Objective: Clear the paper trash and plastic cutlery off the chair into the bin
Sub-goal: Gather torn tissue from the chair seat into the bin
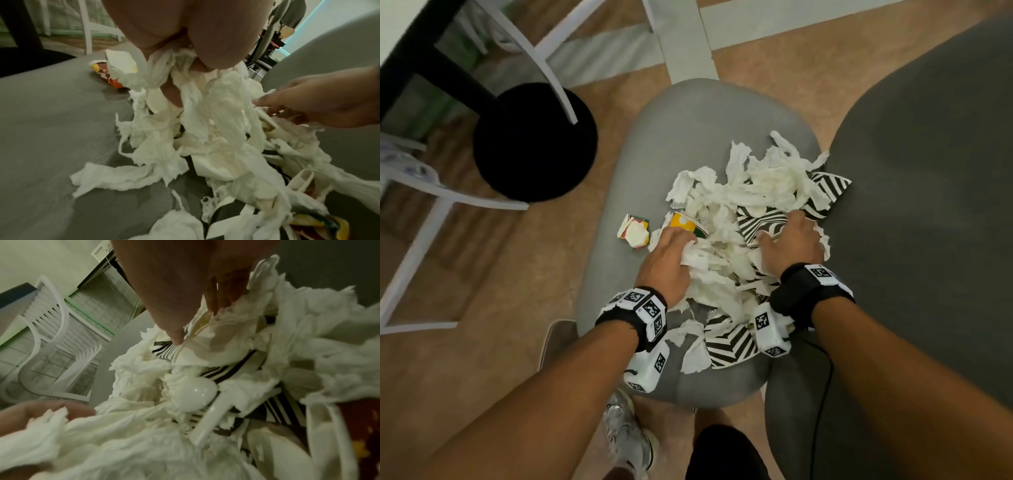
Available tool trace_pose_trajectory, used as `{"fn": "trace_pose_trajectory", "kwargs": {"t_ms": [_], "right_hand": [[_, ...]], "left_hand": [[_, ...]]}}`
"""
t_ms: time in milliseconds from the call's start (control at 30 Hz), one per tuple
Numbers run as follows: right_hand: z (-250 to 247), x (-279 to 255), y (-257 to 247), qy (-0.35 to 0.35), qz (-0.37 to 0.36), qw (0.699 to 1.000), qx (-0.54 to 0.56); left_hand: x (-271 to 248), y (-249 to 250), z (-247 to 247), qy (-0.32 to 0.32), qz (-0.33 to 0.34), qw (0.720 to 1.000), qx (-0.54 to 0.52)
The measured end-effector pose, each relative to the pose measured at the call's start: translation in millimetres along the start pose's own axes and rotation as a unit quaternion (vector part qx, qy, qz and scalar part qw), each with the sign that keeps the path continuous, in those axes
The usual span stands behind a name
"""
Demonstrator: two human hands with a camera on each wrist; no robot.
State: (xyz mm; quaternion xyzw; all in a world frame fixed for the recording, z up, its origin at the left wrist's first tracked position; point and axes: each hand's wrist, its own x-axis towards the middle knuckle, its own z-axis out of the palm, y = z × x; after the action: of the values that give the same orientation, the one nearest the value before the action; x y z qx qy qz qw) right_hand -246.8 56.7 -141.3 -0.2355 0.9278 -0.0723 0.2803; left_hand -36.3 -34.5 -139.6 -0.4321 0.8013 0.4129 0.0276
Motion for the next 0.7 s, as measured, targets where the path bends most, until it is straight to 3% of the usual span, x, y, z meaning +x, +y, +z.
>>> {"fn": "trace_pose_trajectory", "kwargs": {"t_ms": [200,367,567,700], "right_hand": [[4,-3,-3,-0.001,-0.003,1.0,-0.018],[-2,-21,-14,0.008,-0.059,0.997,0.039],[-5,-50,-23,0.04,-0.088,0.987,0.131],[-3,-68,-28,0.062,-0.107,0.982,0.144]], "left_hand": [[-13,-4,3,0.025,-0.013,0.999,-0.024],[-24,6,-2,0.018,-0.077,0.997,-0.022],[-39,1,-6,-0.006,-0.06,0.997,-0.04],[-51,-1,-13,0.019,-0.073,0.996,-0.051]]}}
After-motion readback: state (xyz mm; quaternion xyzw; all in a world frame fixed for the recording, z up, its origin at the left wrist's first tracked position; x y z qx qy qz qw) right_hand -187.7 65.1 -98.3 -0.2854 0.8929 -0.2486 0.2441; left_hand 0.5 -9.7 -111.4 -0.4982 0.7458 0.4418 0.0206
